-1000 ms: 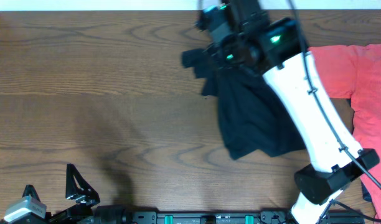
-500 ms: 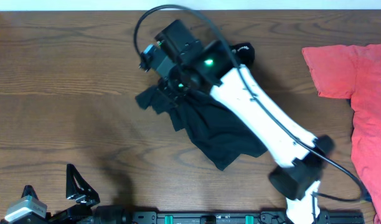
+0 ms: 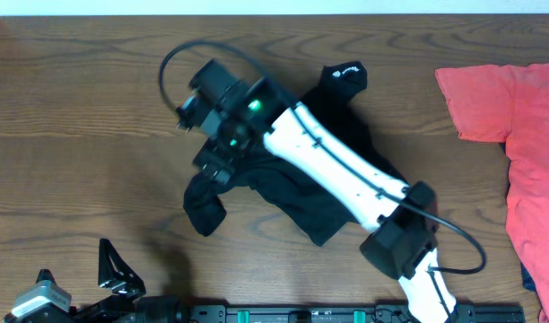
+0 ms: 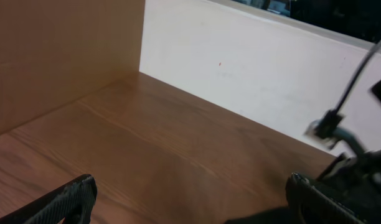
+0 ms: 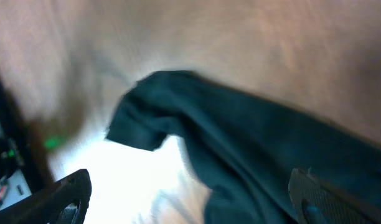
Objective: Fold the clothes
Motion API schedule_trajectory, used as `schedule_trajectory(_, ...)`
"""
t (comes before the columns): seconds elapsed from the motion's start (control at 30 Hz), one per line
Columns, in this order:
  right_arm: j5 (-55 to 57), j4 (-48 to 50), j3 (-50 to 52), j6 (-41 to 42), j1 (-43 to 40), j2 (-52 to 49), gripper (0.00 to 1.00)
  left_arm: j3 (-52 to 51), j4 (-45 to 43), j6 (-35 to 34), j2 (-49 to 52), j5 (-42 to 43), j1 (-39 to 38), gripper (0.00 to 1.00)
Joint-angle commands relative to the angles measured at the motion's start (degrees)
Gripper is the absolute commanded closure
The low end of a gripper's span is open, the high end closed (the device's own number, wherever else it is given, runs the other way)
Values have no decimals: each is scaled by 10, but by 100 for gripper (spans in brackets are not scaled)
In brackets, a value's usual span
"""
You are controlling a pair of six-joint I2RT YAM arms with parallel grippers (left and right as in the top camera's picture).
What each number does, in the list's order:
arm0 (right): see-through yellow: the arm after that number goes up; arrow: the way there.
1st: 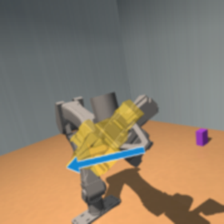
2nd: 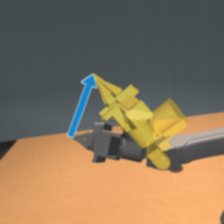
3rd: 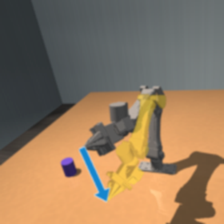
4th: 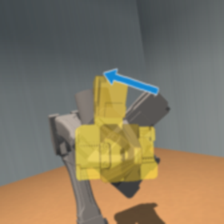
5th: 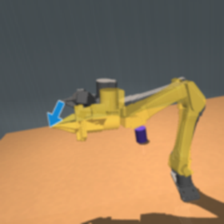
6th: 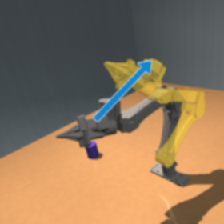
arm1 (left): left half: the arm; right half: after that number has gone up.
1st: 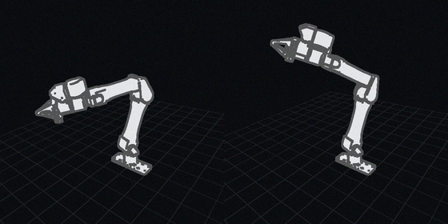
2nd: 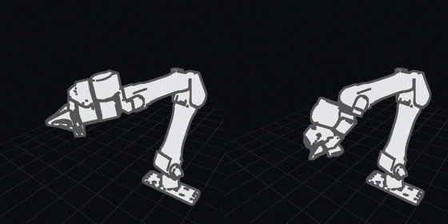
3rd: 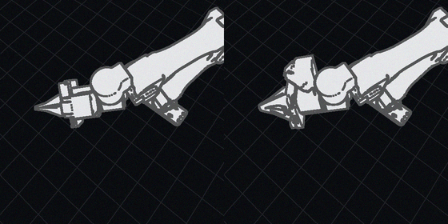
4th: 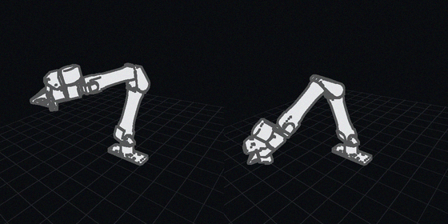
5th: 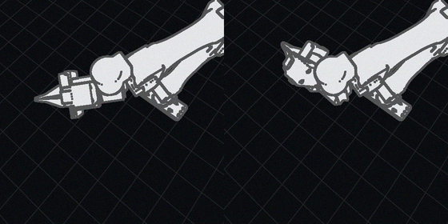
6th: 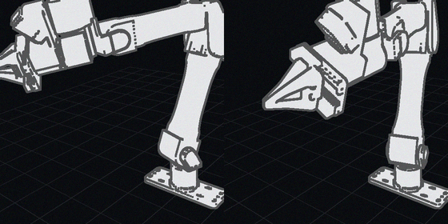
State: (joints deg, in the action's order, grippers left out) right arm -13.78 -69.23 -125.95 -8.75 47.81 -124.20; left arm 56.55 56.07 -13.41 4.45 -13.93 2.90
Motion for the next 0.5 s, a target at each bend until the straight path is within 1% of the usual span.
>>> schedule_trajectory(0.0, 19, -21, -33, 19, -61, 61, 13, 3, 1, 12, 7, 0, 2, 0)
schedule_trajectory(0.03, 19, -33, -35, 25, -77, 69, 25, -2, 2, 14, 8, 3, 2, 10)
schedule_trajectory(0.07, 10, -53, -35, 29, -97, 77, 31, -10, 5, 14, 10, 14, 2, 16)
schedule_trajectory(0.13, -2, -91, -35, 28, -124, 81, 28, -29, 12, 14, 21, 51, 2, 16)
schedule_trajectory(0.17, -4, -113, -35, 27, -137, 81, 24, -39, 13, 13, 28, 73, 2, 15)
schedule_trajectory(0.2, -6, -135, -28, 18, -151, 81, 22, -49, 12, 13, 38, 98, 2, 11)
schedule_trajectory(0.27, -6, -154, -9, 10, -165, 81, 23, -63, 11, 2, 61, 121, 2, 11)
schedule_trajectory(0.33, -6, -159, 21, 4, -177, 81, 28, -69, 9, -17, 92, 120, 2, 11)
schedule_trajectory(0.4, -14, -147, 58, 3, -183, 81, 31, -69, -1, -42, 123, 120, 2, 12)
schedule_trajectory(0.47, -24, -119, 105, 6, -184, 81, 30, -69, -12, -77, 158, 120, 2, 14)
